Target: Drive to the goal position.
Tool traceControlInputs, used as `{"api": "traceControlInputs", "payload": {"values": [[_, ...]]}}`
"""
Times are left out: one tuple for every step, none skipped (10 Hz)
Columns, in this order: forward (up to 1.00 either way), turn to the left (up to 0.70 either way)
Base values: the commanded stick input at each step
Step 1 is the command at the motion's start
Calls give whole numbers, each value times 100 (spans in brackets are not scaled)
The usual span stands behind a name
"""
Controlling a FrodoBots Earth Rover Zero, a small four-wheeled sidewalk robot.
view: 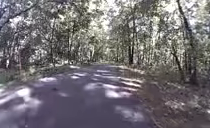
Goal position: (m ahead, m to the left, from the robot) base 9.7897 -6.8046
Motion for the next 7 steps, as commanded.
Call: {"api": "traceControlInputs", "payload": {"values": [[45,0],[45,0],[45,0],[45,0],[45,0],[45,0],[45,0]]}}
